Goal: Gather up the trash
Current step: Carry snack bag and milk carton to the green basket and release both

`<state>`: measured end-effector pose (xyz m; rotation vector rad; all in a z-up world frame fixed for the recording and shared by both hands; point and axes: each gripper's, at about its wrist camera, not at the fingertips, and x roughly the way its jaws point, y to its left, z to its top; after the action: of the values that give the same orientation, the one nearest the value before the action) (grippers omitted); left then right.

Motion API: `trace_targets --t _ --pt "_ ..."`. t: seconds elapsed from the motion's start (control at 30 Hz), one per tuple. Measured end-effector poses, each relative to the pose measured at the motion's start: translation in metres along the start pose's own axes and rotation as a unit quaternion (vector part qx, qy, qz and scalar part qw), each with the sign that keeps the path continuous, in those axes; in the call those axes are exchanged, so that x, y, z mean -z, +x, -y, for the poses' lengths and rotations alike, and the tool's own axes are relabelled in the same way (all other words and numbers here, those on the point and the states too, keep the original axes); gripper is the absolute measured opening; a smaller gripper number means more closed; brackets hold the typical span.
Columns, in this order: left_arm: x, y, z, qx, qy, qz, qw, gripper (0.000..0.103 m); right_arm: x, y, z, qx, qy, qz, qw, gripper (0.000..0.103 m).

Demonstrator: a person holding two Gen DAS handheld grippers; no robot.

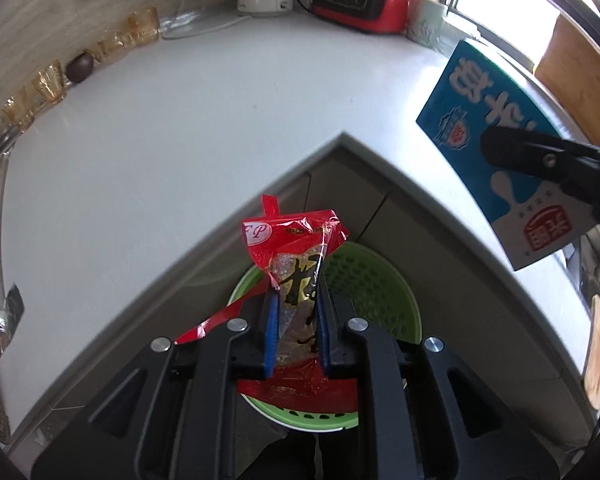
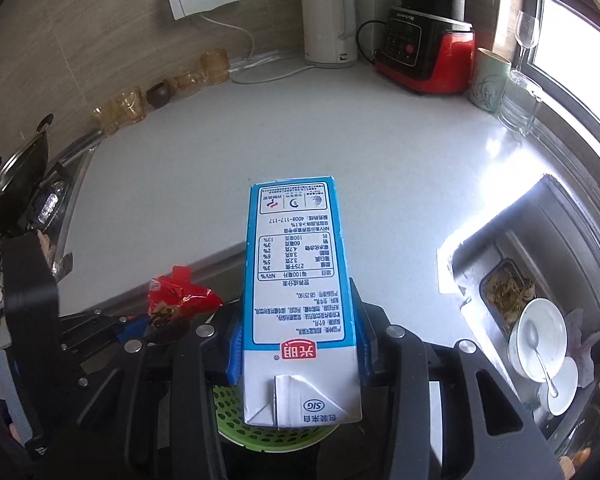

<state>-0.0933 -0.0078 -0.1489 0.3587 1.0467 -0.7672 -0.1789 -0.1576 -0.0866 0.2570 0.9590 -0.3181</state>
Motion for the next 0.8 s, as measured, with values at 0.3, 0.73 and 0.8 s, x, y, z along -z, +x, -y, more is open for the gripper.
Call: trace_targets --t 0.3,0.73,0.8 --pt "0.016 0.028 0.007 0.002 0.006 -0.035 0.9994 0.04 0.014 0.003 0.004 0.001 0.007 -0.01 1.0 0.042" --pt "0.013 0.032 0.019 0.004 0.011 -0.038 0.9992 0.058 0.013 0.008 0.017 -0.001 0.011 -0.016 1.0 0.042" --pt "0.015 0.031 0.019 0.004 0.011 -0.038 0.9992 0.058 0.012 0.008 0.019 -0.001 0.01 -0.017 1.0 0.042"
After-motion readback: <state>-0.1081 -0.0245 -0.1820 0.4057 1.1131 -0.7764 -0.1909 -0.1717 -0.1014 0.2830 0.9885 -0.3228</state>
